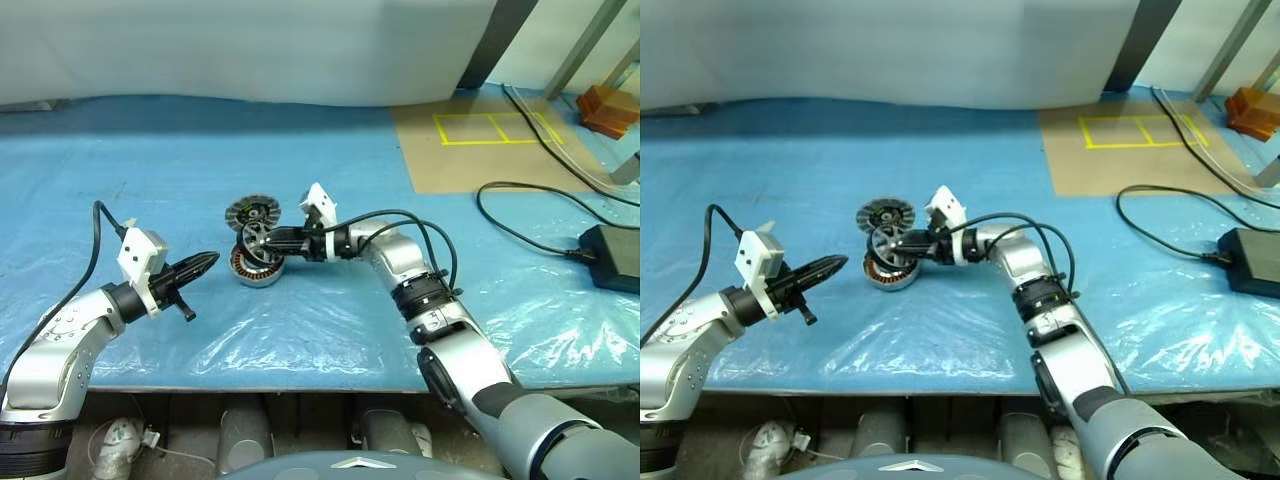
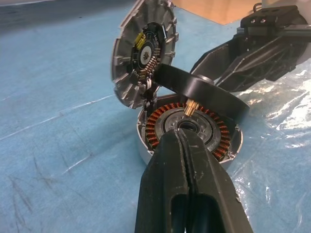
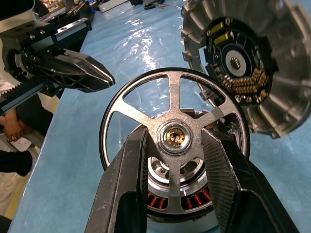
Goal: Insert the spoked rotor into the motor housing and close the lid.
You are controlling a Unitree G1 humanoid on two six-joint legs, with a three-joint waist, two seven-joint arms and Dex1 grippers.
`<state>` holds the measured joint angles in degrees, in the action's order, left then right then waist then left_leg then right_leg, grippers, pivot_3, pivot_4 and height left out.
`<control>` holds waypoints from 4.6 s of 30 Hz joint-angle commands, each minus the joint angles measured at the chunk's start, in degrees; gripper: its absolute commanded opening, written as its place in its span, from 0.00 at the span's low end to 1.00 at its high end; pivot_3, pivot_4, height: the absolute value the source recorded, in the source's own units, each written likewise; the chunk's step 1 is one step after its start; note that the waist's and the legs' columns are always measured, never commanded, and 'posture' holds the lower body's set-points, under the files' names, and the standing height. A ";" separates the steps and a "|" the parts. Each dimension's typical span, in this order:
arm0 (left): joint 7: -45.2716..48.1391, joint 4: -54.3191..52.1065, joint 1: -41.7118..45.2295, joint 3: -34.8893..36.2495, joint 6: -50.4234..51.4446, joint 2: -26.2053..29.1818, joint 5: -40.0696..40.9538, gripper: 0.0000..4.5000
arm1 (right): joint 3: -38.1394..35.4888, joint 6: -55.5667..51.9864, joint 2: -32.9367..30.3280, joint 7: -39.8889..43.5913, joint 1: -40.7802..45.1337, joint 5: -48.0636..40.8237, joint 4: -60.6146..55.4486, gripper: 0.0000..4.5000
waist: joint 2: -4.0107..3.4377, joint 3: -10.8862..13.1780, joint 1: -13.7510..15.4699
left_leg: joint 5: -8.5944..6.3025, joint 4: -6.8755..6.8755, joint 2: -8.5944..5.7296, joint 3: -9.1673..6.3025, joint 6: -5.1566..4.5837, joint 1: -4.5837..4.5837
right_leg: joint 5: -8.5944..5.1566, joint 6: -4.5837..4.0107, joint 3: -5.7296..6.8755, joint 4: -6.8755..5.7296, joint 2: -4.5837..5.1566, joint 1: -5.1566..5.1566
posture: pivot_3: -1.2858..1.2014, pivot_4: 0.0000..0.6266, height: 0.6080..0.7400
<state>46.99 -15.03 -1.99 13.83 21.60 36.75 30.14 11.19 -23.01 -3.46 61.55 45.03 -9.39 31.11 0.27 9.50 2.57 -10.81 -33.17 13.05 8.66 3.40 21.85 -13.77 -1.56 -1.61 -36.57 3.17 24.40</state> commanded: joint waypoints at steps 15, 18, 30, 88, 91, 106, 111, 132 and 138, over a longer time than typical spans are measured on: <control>0.27 -0.62 1.92 -0.49 -0.67 0.04 -0.27 0.00 | 4.42 2.15 -1.37 -0.77 0.66 2.33 -1.77 0.28 | 0.00 0.00 -0.07 | 0.00 0.01 -0.02 0.00 0.00 -0.01 | 0.00 0.00 -0.02 0.01 0.01 -0.01 | 0.52 0.24 1.00; 0.18 -0.69 1.96 -0.66 -0.65 -0.05 -0.26 0.00 | 4.97 3.16 -1.78 -0.93 0.49 2.73 -1.72 0.44 | 0.00 0.00 -0.07 | 0.00 0.00 -0.02 0.00 0.00 -0.05 | 0.00 0.01 -0.03 0.01 0.00 -0.04 | 0.52 0.24 1.00; 0.23 -0.32 2.40 -0.85 -0.61 -0.18 -0.26 0.00 | 2.82 0.47 -1.54 -1.40 2.04 0.23 -2.67 0.64 | 0.00 0.00 -0.09 | 0.00 0.01 -0.02 0.00 0.00 -0.04 | 0.00 0.01 -0.02 0.02 0.00 -0.03 | 0.52 0.24 1.00; -0.30 4.63 6.52 2.20 -0.55 -0.11 0.59 0.00 | -7.41 7.40 -6.86 -5.63 16.50 -3.31 11.40 0.01 | -0.02 0.02 -0.40 | 0.00 0.12 -0.04 0.01 0.02 -0.08 | -0.01 0.01 -0.04 0.07 -0.01 -0.04 | 0.52 0.24 1.00; -0.08 5.43 7.35 1.92 -1.01 0.10 -0.10 0.00 | -6.22 10.97 -4.45 -7.39 19.09 -0.59 18.15 0.01 | -0.02 0.02 -0.39 | 0.00 0.12 -0.04 0.01 0.02 -0.07 | -0.01 0.01 -0.04 0.07 -0.01 -0.04 | 0.52 0.24 1.00; 1.55 2.63 3.89 3.31 -0.11 0.65 1.87 0.00 | -5.92 17.46 5.09 -4.65 24.42 1.95 29.09 0.01 | -0.03 0.03 -0.07 | 0.00 0.08 -0.01 0.00 0.01 0.20 | -0.01 0.00 0.06 0.05 0.02 0.13 | 0.52 0.24 1.00; 3.99 2.31 1.62 3.67 -1.45 3.36 0.41 0.00 | -0.14 16.77 4.27 4.38 18.37 2.94 16.21 0.01 | 0.00 0.03 -0.04 | 0.00 0.08 0.07 -0.01 0.01 0.21 | -0.01 0.00 0.12 0.04 -0.01 0.14 | 0.52 0.24 1.00; 3.89 5.54 4.74 2.63 -1.84 3.87 -0.94 0.00 | 14.17 31.94 0.17 -0.57 4.08 17.97 16.34 0.01 | 0.02 0.01 -0.20 | -0.01 0.04 -0.02 0.01 0.02 -0.13 | -0.01 0.00 0.01 -0.05 0.02 -0.11 | 0.52 0.24 1.00; 3.99 6.25 5.60 2.34 -2.16 3.79 -1.60 0.00 | 11.42 26.78 1.26 2.19 3.92 13.16 12.94 0.01 | 0.02 0.02 -0.21 | -0.02 0.05 -0.02 0.02 0.00 -0.31 | -0.02 -0.01 -0.04 -0.05 0.03 -0.23 | 0.52 0.24 1.00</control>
<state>50.86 -8.03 2.70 15.66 20.40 39.83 28.71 23.25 7.85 -2.69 62.01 49.31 5.42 44.74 0.29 9.52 2.37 -10.82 -33.12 13.04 8.68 3.41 21.55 -13.79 -1.57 -1.66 -36.61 3.19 24.18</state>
